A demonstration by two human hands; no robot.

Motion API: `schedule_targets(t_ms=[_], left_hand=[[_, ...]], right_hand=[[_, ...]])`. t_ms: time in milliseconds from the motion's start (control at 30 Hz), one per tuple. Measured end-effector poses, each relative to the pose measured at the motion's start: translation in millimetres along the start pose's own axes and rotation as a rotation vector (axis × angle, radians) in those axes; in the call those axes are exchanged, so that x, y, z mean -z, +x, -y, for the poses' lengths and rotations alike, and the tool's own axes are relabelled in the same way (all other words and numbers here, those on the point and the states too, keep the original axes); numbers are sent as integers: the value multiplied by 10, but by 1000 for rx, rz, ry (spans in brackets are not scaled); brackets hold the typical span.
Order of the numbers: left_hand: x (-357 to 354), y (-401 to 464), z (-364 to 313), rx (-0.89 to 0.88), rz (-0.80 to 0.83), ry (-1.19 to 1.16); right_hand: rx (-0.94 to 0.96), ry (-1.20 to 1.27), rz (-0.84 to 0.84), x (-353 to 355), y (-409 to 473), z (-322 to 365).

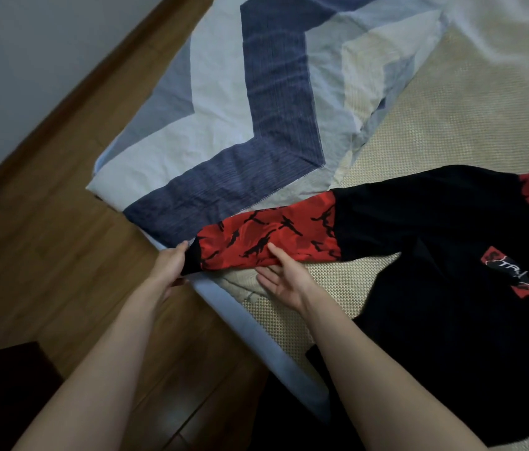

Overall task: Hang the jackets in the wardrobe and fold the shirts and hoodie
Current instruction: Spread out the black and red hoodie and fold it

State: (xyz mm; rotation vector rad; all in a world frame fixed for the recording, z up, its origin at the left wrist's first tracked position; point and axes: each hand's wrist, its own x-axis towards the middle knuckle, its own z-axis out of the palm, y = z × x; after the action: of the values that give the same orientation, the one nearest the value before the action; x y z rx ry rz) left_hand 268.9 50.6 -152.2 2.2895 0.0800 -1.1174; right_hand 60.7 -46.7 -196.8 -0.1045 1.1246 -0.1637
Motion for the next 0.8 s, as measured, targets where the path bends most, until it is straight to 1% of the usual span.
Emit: schedule_targets(t_ms=[67,133,200,233,300,467,500,567,633,700,733,767,800], left_hand=[[-1,-25,-5,26,42,-48],[15,-87,20,63,178,-78],[5,-128,81,5,333,-4],[-14,-134,119,-48,378,40],[-46,-148,154,-122,398,58],[0,-183,252,-341,318,106],[-3,-186,278,-387,275,103],[-18,-149,298,-478,133,163],[-39,-73,340,-507,-11,231],[-31,-23,368,-570,-129,213],[-13,-22,354,-615,-153,203],[9,-12,334,-652,-130,215],[32,-12,297,-690,-61,255]], right_hand=[[4,-4,-15,-139,12,-46],[-4,-11,0,-266,11,-104],[-30,-62,75,-396,-2,-179],[-38,-83,109,-455,14,-235],[-26,-91,125,-573,54,-324],[-59,-48,139,-702,132,-484],[-69,-46,138,-705,143,-508],[-71,-59,122,-738,150,-538],[-86,-52,106,-792,118,-560],[-101,-40,98,-807,121,-585],[-104,-32,96,-804,123,-595],[-105,-29,95,-795,130,-604],[-100,-31,91,-783,146,-612]])
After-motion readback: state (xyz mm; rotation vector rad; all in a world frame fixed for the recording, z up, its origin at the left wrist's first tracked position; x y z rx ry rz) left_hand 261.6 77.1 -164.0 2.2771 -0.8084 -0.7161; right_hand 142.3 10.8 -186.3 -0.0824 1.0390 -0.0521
